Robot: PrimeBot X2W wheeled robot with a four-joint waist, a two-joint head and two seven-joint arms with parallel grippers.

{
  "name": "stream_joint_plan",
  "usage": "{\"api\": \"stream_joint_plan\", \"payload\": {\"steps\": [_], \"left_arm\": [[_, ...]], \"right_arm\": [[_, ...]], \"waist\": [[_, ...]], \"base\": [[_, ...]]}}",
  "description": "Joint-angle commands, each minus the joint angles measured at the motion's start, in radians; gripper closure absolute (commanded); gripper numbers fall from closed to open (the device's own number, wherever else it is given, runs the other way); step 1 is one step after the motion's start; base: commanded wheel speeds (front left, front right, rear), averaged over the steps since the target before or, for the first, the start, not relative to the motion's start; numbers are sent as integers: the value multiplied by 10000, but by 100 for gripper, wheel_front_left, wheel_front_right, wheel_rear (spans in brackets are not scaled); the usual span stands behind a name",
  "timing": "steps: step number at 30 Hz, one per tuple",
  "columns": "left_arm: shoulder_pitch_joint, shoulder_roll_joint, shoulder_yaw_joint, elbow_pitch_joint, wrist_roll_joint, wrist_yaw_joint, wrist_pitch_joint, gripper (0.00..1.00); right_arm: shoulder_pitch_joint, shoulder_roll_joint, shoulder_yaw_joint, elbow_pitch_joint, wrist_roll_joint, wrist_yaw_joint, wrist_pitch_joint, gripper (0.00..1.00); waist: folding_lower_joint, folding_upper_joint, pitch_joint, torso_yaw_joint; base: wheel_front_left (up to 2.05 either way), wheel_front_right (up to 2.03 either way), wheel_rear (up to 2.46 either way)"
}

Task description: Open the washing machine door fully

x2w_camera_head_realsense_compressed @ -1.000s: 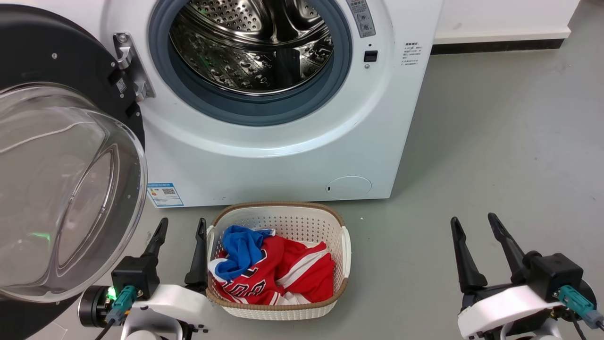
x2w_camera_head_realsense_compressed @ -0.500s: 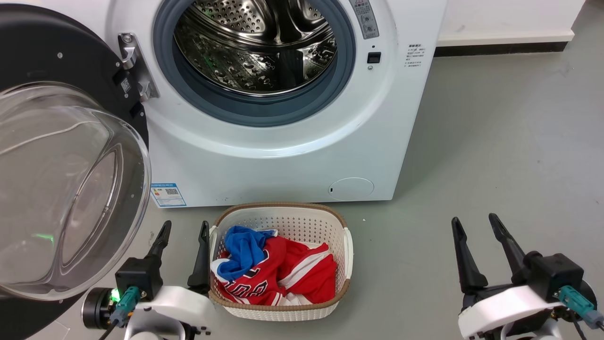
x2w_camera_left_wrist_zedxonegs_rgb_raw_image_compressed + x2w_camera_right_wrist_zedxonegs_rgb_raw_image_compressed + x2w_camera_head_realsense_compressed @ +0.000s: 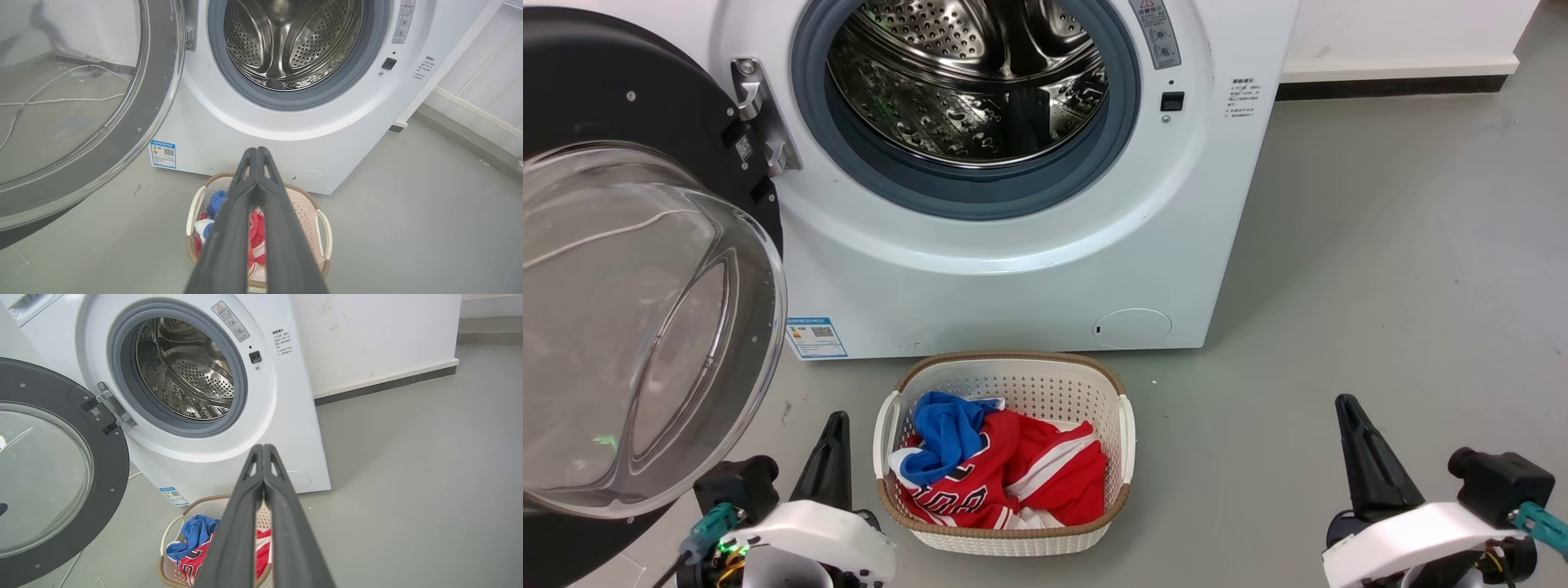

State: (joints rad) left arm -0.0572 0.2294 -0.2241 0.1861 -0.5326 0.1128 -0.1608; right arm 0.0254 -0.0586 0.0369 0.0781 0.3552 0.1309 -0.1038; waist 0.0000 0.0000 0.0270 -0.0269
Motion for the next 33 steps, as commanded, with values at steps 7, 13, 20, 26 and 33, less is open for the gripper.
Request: {"api": "stream_joint_plan", "payload": {"steps": [7,13,20,26,33], "left_arm": [[-279,-161,432,-23,-1281,-304,287,100],[-317,-298,685,38,-2134,-495,496,100],[-344,-436,961,86,-3059,-708,720,100],[-370,-563,1179,125,-3791,-872,902,100],[-400,-690,1417,169,-4589,-1052,1104,100]], "right_arm": [[-380,-135,-76,78,1609,0,154,100],[-462,-177,-123,216,2645,-1,269,100],[-571,-214,-185,356,3759,0,402,100],[-643,-238,-243,473,4646,0,515,100],[-724,-255,-315,603,5591,-1,647,100]], "waist": [[0,0,-16,17],[0,0,-28,32],[0,0,-43,48],[0,0,-55,62],[0,0,-70,79]], "base": [[0,0,0],[0,0,0],[0,0,0],[0,0,0],[0,0,0]]}}
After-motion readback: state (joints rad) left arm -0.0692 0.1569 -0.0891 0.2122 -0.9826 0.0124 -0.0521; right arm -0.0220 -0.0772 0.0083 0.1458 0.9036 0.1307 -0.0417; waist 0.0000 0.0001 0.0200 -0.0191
